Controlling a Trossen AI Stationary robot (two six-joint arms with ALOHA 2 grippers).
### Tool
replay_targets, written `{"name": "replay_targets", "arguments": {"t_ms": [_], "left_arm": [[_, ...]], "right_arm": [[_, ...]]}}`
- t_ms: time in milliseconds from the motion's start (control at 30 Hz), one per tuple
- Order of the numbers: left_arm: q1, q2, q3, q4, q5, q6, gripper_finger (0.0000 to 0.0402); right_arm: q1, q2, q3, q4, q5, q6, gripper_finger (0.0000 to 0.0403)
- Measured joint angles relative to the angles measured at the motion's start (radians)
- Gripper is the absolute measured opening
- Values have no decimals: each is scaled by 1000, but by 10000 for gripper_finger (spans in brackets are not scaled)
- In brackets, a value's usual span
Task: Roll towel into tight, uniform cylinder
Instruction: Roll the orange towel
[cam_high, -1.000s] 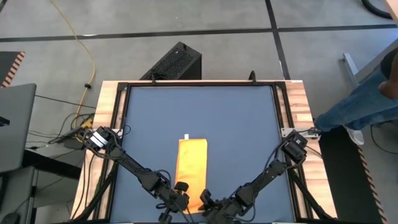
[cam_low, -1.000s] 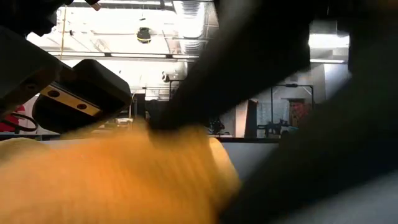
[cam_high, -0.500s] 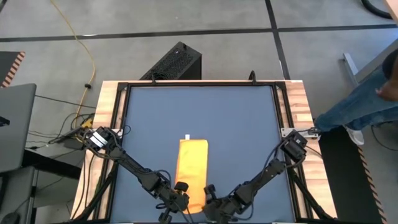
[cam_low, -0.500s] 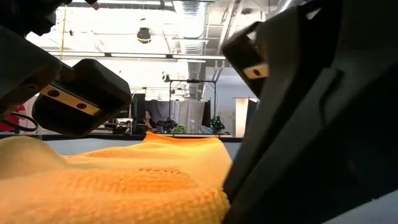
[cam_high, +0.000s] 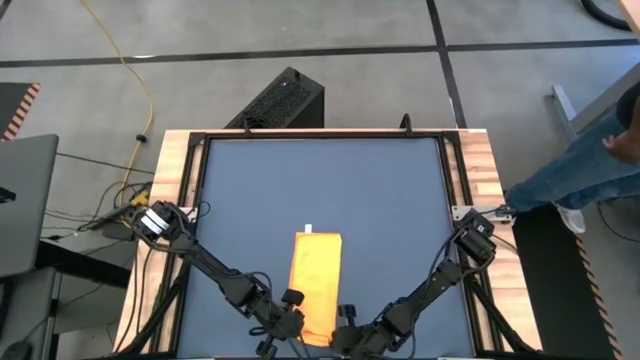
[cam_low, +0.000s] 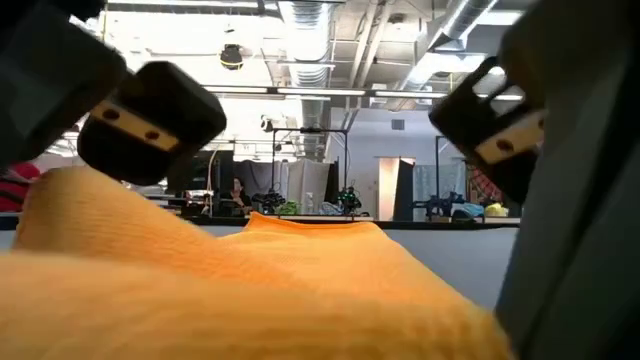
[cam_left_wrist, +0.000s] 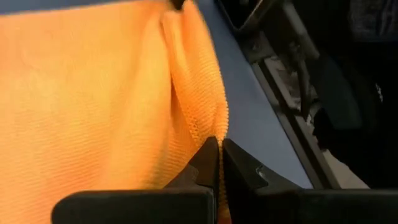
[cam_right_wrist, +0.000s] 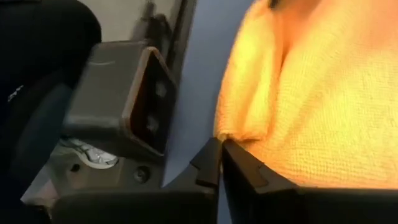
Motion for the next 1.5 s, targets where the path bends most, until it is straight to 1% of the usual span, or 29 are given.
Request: {"name": "replay_targets", "arguments": {"t_ms": [100,200,300,400,433,533,567,633,800,867,967,1100,1167,1267,1367,1500], "left_arm": [[-8,-3,0,-9,5,-15,0],[-17,-3,-1,-15,2,-25,0],[-20,-3,-1,-19,-4,-32,0],[-20,-3,-1,-23,-16,-32,0],[-20,-3,0,-29,-26,-32,0],[-20,-3,0,-32,-35,-33,0],[-20,-3,0,-30,-42,-33,0],[-22,-4,0,-30,-55,-33,0],[-26,-4,0,-33,-88,-34,0],[-26,-4,0,-39,-116,-34,0],[-21,-4,0,-39,-128,-25,0],[1,-4,0,-35,-151,12,0],[28,-4,0,-38,-154,33,0],[84,-4,0,-51,-157,56,0],[147,-5,0,-59,-157,81,0],[224,-5,0,-88,-157,109,0]], "right_arm": [[-14,-11,-1,-14,-3,9,64],[-38,-55,-1,-29,-9,-12,87],[-68,-117,0,-95,-27,-32,101],[-111,-172,0,-208,-24,-71,113],[-131,-187,0,-238,-10,-91,117],[-213,-216,0,-330,85,-118,128],[-249,-218,0,-346,102,-120,131],[-324,-216,-4,-369,98,-143,135],[-485,-195,-95,-229,-45,-206,129],[-532,-196,-158,-162,-63,-207,121],[-585,-202,-250,-99,-63,-207,108],[-640,-211,-351,4,-43,-207,97],[-664,-212,-384,33,-3,-207,94],[-707,-211,-402,17,60,-212,93],[-756,-210,-402,10,109,-256,93],[-837,-249,-404,-34,107,-316,93]]}}
